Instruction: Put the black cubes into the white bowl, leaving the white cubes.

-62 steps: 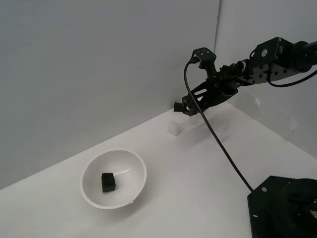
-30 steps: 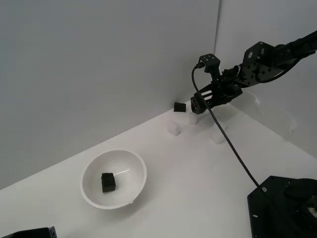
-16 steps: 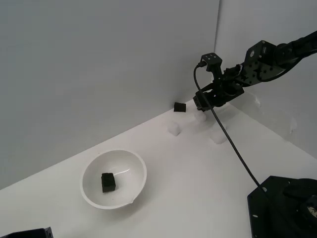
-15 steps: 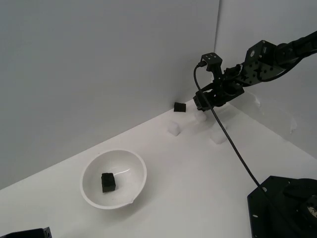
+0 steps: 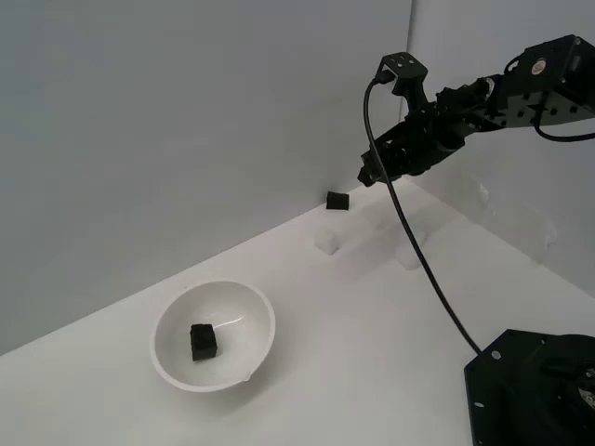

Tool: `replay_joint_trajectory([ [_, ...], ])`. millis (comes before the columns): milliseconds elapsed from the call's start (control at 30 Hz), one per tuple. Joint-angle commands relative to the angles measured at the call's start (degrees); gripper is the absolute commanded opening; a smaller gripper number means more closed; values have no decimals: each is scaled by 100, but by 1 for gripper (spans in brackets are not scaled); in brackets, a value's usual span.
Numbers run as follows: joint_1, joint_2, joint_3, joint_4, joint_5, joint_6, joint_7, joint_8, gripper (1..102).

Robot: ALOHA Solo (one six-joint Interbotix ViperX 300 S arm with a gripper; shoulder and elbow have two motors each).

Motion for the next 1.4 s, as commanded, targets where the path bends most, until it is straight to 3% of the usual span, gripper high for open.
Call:
replay_joint_trajectory([
  [0, -176, 545, 580, 123, 105, -114, 149, 18, 3],
  [233, -1134, 1626, 1661, 519, 501, -246, 589, -369, 3],
  [433, -2241, 1916, 1951, 510, 492, -255, 589, -949, 3],
  [600, -2997, 1907, 1934, 466, 439, -299, 448, -1178, 3],
  [1000, -4368, 1116, 1151, 114, 105, -545, -229, -1283, 3],
  [1233, -4588, 475, 501, 70, 44, -563, -571, -1283, 3],
  [1367, -4641, 237, 264, 35, 18, -642, -598, -1292, 3],
])
